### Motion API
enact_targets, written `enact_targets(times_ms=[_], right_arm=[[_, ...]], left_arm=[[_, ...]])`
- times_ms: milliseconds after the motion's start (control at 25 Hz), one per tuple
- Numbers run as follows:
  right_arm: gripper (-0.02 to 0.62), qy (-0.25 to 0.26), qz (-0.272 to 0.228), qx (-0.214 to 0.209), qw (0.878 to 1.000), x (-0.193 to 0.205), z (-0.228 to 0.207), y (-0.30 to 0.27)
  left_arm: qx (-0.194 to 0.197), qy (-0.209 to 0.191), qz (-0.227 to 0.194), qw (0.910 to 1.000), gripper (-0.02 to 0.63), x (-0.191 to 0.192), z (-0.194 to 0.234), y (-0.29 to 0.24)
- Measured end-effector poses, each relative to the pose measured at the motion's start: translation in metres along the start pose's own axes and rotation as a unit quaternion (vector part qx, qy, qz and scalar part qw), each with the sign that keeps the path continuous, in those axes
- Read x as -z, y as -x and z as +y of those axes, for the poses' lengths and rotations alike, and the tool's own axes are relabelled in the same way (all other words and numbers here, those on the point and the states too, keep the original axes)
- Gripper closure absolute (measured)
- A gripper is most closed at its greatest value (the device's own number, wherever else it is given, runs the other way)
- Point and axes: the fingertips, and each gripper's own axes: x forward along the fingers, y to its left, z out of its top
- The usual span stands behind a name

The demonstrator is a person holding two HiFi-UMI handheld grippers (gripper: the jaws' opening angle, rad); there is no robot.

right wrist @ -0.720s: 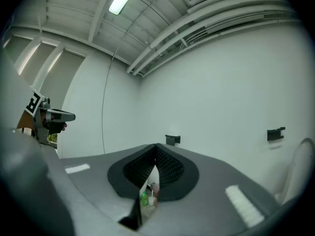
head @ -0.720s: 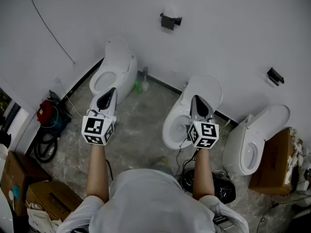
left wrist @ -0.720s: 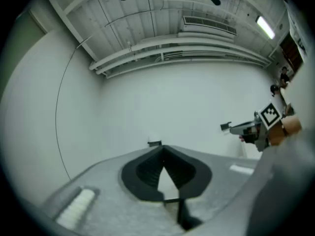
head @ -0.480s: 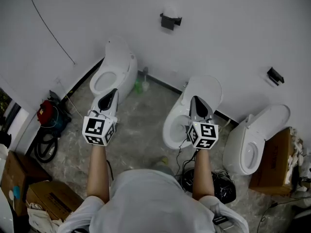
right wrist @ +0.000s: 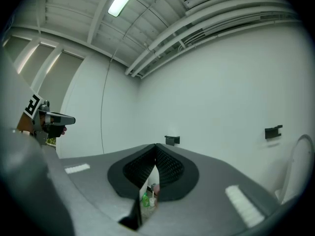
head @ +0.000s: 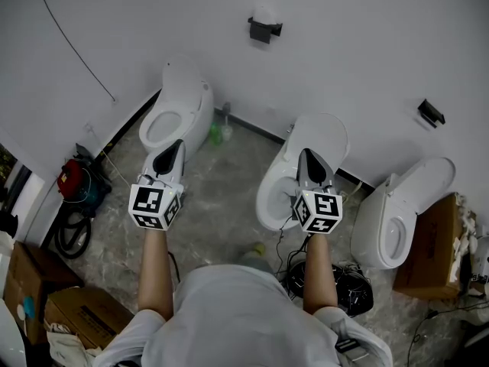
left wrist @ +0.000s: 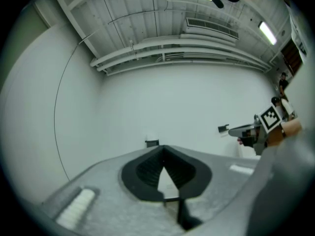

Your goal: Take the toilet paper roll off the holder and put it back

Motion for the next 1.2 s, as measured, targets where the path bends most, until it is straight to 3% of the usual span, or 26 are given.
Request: enact_targets(times_ms=[640, 1200], right_arm=[[0.595, 0.006, 0.016, 0.010, 1.000, 0.017, 0.008, -0.023], [0.595, -0.003, 0.015, 0.018, 1.000, 0.028, -0.018, -0.122]], left_arm=[[0.009, 0.009, 0.003, 0.9999, 0.607, 0.014, 0.023, -0.016], [0.015, 0.002, 0.016, 0.9998, 0.606, 0.031, 0.068, -0.106]])
